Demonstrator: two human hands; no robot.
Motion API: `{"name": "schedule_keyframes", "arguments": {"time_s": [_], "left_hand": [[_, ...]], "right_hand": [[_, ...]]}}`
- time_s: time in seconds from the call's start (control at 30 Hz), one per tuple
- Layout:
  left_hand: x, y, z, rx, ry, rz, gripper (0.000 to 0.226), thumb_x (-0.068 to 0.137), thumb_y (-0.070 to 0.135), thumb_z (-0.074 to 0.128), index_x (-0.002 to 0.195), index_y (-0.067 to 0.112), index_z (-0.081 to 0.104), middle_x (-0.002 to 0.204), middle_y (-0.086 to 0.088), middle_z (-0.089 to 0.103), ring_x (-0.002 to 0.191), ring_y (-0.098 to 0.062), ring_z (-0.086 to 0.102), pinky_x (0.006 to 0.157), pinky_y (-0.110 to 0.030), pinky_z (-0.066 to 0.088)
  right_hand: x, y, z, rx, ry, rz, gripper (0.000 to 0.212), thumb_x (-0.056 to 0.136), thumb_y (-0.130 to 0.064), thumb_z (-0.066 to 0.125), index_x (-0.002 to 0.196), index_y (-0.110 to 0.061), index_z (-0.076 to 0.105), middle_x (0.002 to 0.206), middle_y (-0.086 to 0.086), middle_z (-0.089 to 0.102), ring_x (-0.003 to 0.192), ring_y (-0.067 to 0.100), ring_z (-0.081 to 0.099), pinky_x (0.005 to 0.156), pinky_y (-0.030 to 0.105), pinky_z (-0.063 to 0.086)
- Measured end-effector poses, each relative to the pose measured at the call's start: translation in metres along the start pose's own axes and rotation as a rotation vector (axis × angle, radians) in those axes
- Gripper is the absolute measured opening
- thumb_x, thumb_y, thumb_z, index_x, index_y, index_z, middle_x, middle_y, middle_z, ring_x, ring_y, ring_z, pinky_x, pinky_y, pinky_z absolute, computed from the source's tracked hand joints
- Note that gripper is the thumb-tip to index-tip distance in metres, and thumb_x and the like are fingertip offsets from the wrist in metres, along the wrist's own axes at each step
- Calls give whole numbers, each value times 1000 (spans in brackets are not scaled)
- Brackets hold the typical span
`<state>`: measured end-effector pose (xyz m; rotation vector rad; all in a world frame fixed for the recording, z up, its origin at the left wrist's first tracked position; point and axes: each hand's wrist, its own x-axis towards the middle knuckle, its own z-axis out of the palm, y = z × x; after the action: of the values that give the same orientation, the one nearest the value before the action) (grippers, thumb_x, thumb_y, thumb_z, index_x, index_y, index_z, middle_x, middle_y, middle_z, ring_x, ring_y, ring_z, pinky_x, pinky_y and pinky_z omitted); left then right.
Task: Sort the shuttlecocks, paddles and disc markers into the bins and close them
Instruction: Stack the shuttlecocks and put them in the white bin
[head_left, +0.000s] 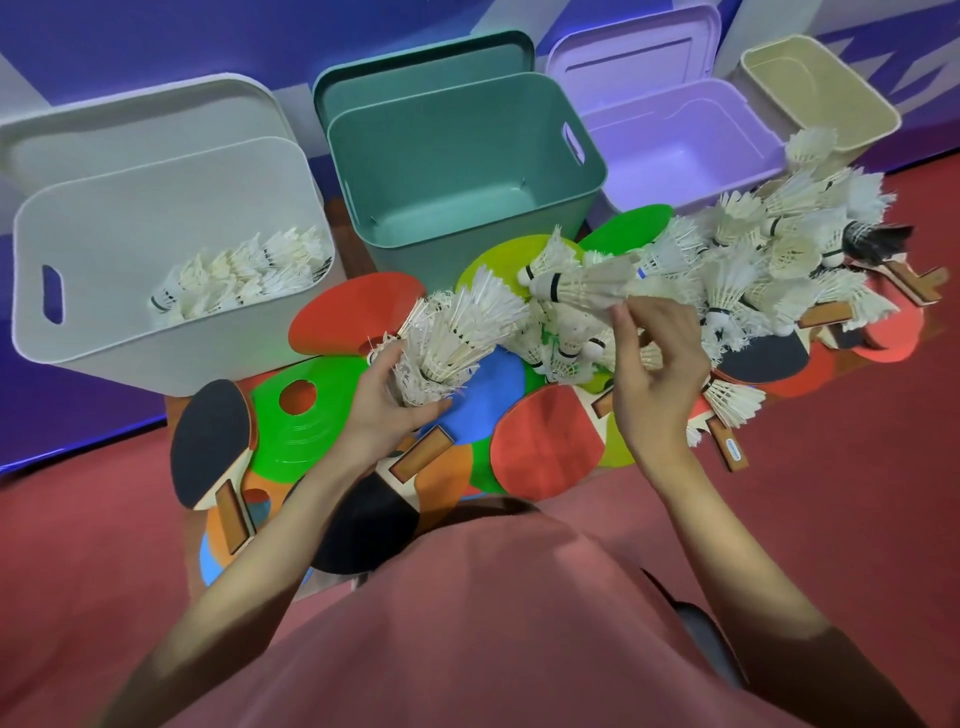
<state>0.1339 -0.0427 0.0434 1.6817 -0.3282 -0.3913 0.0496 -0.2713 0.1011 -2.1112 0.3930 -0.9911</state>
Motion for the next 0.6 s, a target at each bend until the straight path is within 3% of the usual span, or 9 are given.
{"name": "schedule_keyframes", "arguments": {"time_s": [0.1,0.17,0.3,0.37,0.47,0.6], "left_hand": [[-2,2,-4,28,-37,21,64,61,1,79,119,-1,52,110,-4,60,101,4,57,89,-13,42],[-3,2,-7,50,-64,22,66,61,-1,78,120,-5,52,112,-6,60,103,4,56,92,-13,41],[-4,1,-13,83,-98,1,64,62,-11,80,117,9,54,107,17,66,101,6,57,89,-12,42],[-6,0,-15,64,-93,-16,65,63,-14,80,118,11,54,109,13,66,103,3,58,90,-14,42],[-9,1,-12,14,-60,-25,66,64,-13,80,120,7,54,114,0,62,104,1,58,91,-14,42],[-6,7,-6,-61,27,-30,65,64,-17,76,116,16,55,103,16,68,98,4,59,86,-13,44]], "right_hand": [[6,-3,7,38,-70,-26,13,92,-9,58,89,-6,70,88,-5,63,87,15,52,78,21,39],[6,-3,13,68,-227,-59,14,93,-10,57,90,-6,70,88,-4,63,88,13,51,78,23,40],[5,-7,21,195,-476,25,16,95,-12,52,98,-8,67,90,-11,61,91,17,54,80,23,42],[8,-8,24,220,-519,56,15,95,-12,52,99,-14,67,94,-21,59,92,15,56,81,21,42],[15,-9,28,249,-560,87,15,95,-14,54,100,-22,65,96,-19,62,95,15,57,81,19,43],[36,-11,29,254,-516,83,20,98,-24,48,111,-27,64,102,-13,65,105,13,55,85,24,43]]}}
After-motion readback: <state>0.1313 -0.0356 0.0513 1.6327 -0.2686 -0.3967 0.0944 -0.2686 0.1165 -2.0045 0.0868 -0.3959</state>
